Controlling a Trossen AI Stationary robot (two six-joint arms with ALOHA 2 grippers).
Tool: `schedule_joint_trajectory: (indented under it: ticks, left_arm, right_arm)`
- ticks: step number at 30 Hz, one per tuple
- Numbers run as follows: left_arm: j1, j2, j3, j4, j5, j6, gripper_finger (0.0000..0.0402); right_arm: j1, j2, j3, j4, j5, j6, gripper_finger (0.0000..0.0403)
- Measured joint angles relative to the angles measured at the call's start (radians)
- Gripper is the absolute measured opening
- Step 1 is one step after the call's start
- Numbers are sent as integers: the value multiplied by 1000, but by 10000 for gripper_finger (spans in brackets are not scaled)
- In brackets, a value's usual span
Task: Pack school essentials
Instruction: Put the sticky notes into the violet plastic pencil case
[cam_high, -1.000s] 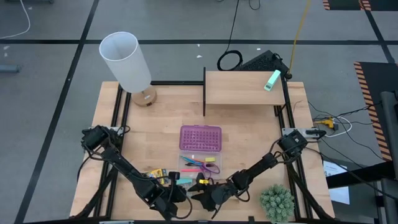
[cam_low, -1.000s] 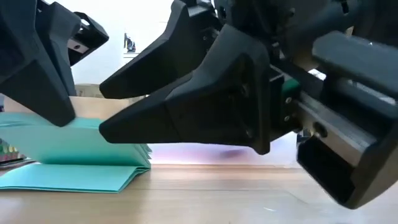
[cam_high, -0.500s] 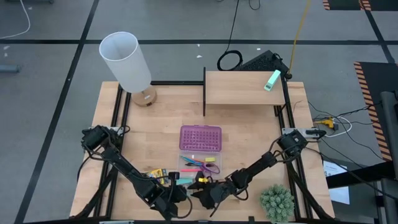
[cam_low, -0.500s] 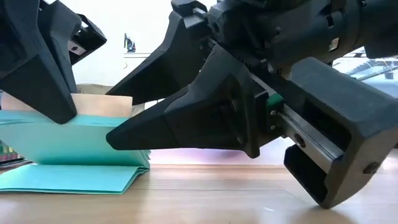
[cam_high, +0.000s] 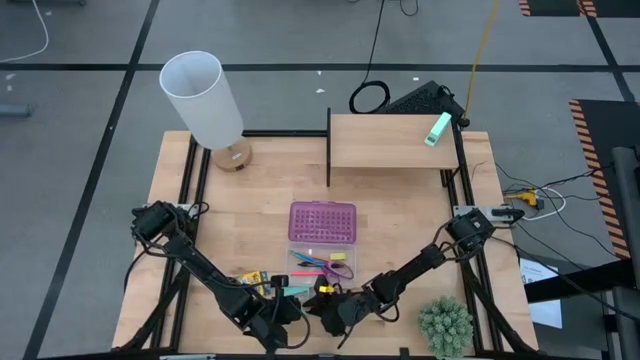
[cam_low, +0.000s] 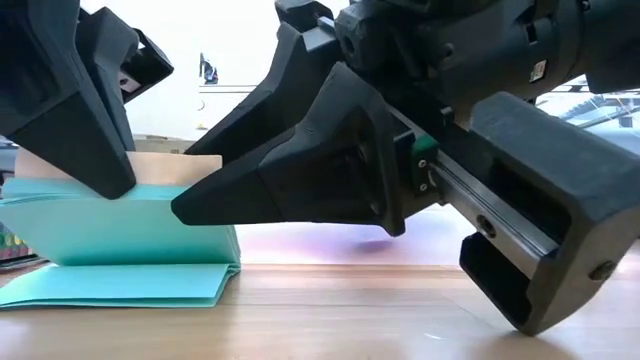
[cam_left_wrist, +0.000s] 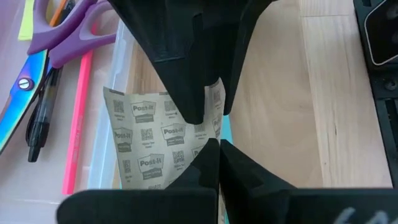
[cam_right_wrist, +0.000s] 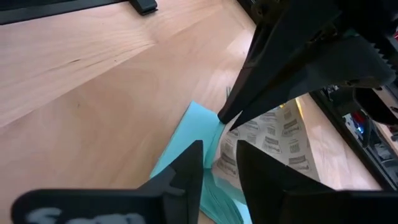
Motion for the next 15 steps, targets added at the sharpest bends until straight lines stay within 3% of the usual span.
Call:
schedule_joint_trajectory:
  ticks: [9, 15]
  left_arm:
    - [0, 0, 0, 36, 0, 5, 5]
    - [0, 0, 0, 36, 0, 7, 3]
  right_arm:
    - [-15, 0, 0, -19, -6, 55, 67]
    - [-15, 0, 0, -20, -7, 57, 27]
